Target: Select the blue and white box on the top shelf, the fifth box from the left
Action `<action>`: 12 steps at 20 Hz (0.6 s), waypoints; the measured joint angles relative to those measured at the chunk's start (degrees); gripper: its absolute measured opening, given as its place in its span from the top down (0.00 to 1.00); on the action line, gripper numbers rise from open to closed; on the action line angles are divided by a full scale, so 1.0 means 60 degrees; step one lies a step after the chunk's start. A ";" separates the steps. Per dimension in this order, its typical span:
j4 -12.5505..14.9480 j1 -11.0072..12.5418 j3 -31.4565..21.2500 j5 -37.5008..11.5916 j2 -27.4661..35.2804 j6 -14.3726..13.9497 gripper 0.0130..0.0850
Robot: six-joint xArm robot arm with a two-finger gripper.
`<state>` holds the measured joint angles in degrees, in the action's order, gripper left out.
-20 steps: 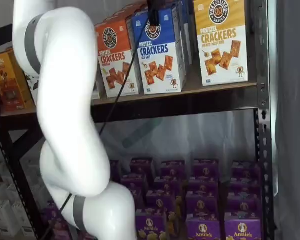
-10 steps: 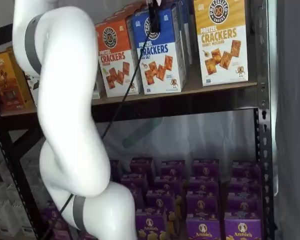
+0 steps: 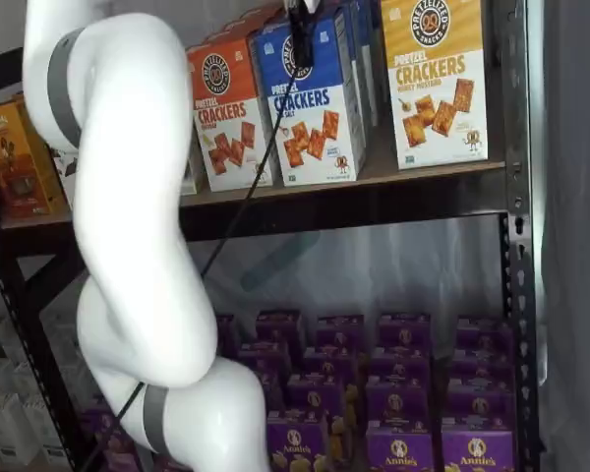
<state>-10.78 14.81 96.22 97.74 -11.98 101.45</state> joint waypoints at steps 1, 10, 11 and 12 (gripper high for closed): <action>0.0001 -0.0003 0.0026 0.0050 0.0011 -0.0007 0.00; -0.0141 0.0018 -0.0072 0.0029 -0.0071 -0.0031 0.11; -0.0150 0.0022 -0.0076 0.0033 -0.0073 -0.0031 0.11; -0.0156 0.0024 -0.0075 0.0049 -0.0073 -0.0031 0.17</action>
<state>-11.71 14.96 95.78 98.03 -12.41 101.26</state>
